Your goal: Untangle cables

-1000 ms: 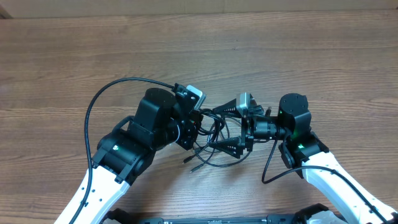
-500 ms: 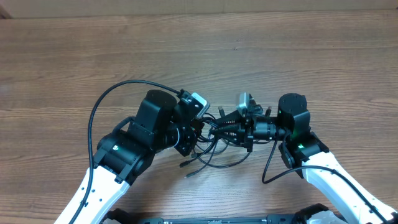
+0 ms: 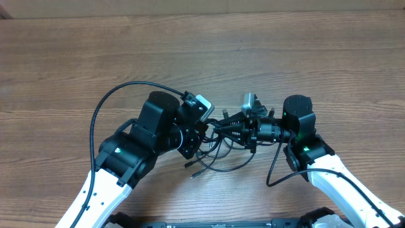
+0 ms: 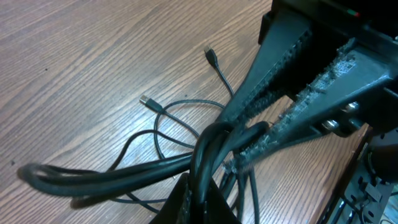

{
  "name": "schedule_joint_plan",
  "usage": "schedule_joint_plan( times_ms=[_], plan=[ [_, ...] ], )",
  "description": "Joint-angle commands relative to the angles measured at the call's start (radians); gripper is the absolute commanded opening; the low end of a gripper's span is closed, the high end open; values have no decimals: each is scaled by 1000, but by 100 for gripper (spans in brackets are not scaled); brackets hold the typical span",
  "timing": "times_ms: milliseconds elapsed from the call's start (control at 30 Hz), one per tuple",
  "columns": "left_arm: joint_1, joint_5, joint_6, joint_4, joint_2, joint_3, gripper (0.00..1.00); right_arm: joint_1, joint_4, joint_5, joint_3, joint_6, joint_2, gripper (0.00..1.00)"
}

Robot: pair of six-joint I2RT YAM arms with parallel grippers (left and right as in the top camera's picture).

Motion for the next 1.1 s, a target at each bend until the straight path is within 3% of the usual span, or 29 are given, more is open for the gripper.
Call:
schedule_joint_plan(
  times_ms=[0, 67, 333, 667, 833, 1067],
  plan=[
    [0, 21, 22, 6, 3, 9, 4, 5, 6, 10, 10, -5, -2, 45],
    [0, 14, 22, 5, 3, 9, 4, 5, 6, 19, 10, -4, -2, 49],
    [0, -35, 3, -7, 3, 9, 4, 5, 5, 30, 10, -4, -2, 49],
    [0, -87, -57, -5, 3, 9, 4, 5, -6, 63, 10, -5, -2, 29],
    [0, -105, -72, -5, 3, 9, 4, 5, -6, 85, 10, -4, -2, 13],
    [0, -121, -119, 14, 3, 9, 4, 5, -23, 97, 10, -4, -2, 6]
  ],
)
